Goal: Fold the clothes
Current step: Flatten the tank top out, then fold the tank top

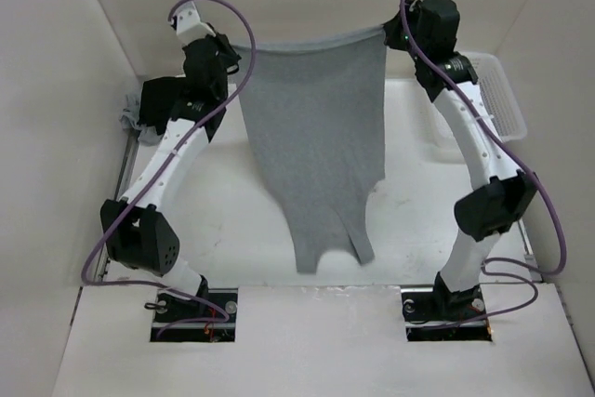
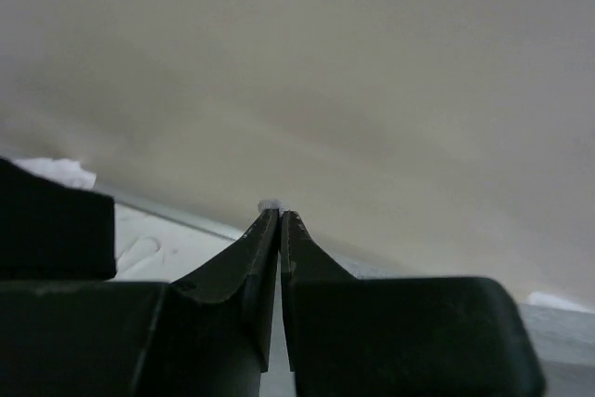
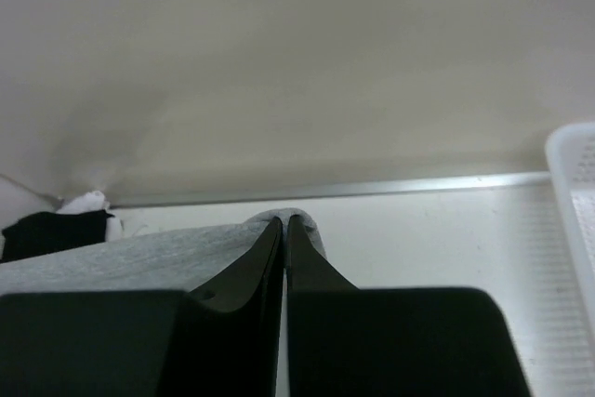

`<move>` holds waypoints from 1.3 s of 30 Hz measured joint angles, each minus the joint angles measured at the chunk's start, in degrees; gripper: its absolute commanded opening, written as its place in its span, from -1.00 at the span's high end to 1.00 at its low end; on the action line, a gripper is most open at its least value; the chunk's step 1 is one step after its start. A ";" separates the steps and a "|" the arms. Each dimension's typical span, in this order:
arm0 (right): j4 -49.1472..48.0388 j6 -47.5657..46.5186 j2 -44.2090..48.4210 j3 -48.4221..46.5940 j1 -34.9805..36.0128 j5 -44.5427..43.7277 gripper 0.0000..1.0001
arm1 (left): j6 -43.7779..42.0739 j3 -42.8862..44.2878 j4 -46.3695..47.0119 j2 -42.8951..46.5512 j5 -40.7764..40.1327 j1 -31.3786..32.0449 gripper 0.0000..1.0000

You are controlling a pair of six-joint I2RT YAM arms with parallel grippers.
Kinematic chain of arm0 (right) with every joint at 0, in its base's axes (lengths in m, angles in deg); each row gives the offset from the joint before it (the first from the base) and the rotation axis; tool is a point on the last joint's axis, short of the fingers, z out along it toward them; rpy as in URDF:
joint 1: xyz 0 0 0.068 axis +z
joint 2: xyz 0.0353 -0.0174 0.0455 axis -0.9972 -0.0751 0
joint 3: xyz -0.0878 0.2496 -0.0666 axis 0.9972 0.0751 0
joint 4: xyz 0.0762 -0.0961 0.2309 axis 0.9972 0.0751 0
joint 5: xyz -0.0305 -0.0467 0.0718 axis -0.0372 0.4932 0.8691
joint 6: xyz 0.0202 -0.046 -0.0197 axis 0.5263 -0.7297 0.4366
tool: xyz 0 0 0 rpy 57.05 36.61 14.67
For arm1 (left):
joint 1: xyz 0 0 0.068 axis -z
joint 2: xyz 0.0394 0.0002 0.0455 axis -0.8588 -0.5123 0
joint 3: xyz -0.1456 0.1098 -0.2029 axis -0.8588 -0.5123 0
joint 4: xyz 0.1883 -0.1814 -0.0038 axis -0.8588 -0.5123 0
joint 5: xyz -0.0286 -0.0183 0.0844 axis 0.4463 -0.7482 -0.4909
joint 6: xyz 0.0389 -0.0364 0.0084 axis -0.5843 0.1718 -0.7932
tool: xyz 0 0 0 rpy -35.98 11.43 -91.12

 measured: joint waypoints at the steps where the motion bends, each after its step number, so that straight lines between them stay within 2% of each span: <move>1: 1.49 0.37 -2.14 -3.69 -0.33 0.90 0.93 | 0.11 2.58 -0.72 -0.55 0.61 -0.28 0.94; 5: 7.34 1.33 -8.74 -22.95 -0.87 3.17 0.91 | 0.17 12.76 -1.07 -0.42 2.60 -1.27 0.94; 8: 8.57 1.53 -8.68 -31.91 -0.81 4.28 0.91 | 0.17 16.39 -0.15 1.66 3.58 -2.16 0.94; 11: 8.46 1.60 -5.35 -33.48 -0.61 5.16 0.91 | 0.15 16.48 0.24 4.72 4.24 -2.47 0.94; 13: 7.85 1.60 -1.70 -30.05 -0.57 5.64 0.92 | 0.11 14.93 1.01 6.97 4.52 -2.36 0.93; 16: 4.48 1.60 6.88 -15.56 -0.50 6.10 0.92 | 0.09 8.83 2.71 11.47 4.63 -2.23 0.93; 19: 0.15 1.99 16.63 5.05 -0.48 6.27 0.92 | 0.13 -0.98 4.72 16.57 4.17 -1.51 0.92; 23: -4.92 3.61 29.77 35.36 1.25 4.81 0.94 | 1.01 -20.35 6.78 24.94 2.21 1.86 0.92; 27: -5.05 6.12 43.25 59.78 8.59 1.42 0.94 | 2.67 -39.74 4.13 34.93 -0.81 7.30 0.92; 30: -3.50 8.70 53.94 70.77 16.61 -1.88 0.94 | 4.24 -50.05 -2.75 46.10 -3.98 11.54 0.92; 34: 1.73 15.61 68.19 79.76 28.17 -5.99 0.97 | 8.33 -55.36 -11.56 62.40 -8.46 15.30 0.92; 36: 4.85 20.41 72.04 81.70 33.68 -7.93 1.00 | 11.82 -56.33 -16.24 69.24 -10.19 16.83 0.92; 39: 9.73 28.39 73.96 84.19 42.25 -10.54 1.00 | 18.27 -57.09 -23.74 73.29 -11.39 18.82 0.92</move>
